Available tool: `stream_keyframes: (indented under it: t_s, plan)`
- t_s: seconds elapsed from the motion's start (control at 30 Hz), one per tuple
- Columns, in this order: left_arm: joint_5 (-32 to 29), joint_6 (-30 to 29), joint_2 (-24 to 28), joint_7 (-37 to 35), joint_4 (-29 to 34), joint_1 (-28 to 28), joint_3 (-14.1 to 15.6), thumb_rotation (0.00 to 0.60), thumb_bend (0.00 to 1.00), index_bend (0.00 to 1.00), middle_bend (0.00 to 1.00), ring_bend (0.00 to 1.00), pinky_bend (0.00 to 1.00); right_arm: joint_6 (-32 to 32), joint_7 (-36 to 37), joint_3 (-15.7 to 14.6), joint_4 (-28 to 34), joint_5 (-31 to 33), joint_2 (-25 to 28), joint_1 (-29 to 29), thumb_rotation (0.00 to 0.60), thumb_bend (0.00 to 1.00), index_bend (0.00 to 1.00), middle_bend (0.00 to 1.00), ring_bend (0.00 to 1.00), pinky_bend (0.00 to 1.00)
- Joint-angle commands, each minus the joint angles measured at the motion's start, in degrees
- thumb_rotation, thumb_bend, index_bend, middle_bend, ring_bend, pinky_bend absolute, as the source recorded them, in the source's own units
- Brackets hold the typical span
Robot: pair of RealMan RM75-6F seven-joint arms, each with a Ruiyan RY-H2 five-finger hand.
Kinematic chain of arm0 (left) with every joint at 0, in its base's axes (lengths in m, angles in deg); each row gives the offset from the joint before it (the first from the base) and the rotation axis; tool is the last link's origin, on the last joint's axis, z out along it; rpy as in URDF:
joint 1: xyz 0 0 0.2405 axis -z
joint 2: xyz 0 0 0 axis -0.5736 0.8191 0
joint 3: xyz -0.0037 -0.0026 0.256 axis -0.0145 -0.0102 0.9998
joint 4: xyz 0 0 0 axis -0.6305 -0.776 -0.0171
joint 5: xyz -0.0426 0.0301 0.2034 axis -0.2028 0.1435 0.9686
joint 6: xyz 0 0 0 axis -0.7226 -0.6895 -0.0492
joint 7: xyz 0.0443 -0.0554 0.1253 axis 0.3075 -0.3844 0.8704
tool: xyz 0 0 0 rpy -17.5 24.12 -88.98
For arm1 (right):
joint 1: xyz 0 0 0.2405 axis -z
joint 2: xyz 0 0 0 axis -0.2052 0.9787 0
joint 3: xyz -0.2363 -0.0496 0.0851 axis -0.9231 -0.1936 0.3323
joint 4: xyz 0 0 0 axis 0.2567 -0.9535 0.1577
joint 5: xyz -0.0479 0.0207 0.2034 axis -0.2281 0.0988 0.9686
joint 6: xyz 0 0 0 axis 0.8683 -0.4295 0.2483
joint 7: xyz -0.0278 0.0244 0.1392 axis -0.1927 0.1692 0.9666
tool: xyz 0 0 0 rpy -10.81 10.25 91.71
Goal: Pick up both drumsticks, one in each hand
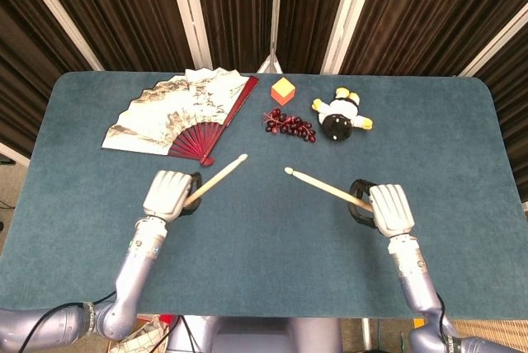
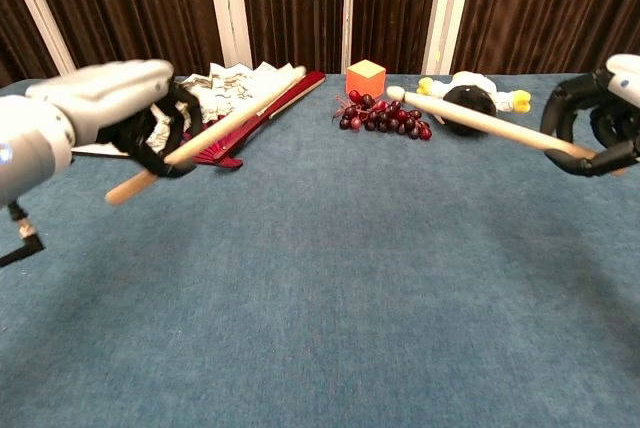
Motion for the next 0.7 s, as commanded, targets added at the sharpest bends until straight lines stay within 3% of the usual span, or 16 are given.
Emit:
stream_keyframes:
  t_s: [0.03, 0.33, 0.7]
  plan:
    - [2.6, -0.1, 1.2, -0.3, 5.3, 1.8, -1.8, 0.600, 0.59, 0.64, 0.76, 0.83, 0.97, -0.5, -1.2, 1.1, 2.3, 0.5, -0.1, -0.5, 0.600, 0.51, 0.84, 0.68, 0.78, 0.85]
    - [3.7, -1.1, -1.6, 1.9, 10.3, 4.5, -2.6, 0.600, 0.59, 0.64, 0.76, 0.83, 0.97, -2.0, -4.6, 2.7, 9.0, 1.0, 0.4, -1.1, 0.600, 0.51, 0.84, 0.68, 0.78, 0.85]
    - [1.0, -2.2, -2.2, 5.3, 10.8, 6.1, -3.2, 0.600, 0.59, 0.64, 0.76, 0.83, 0.97, -3.5, -6.7, 2.8, 13.4, 0.5, 0.1, -1.2, 0.600, 0.51, 0.84, 0.68, 0.78, 0.85]
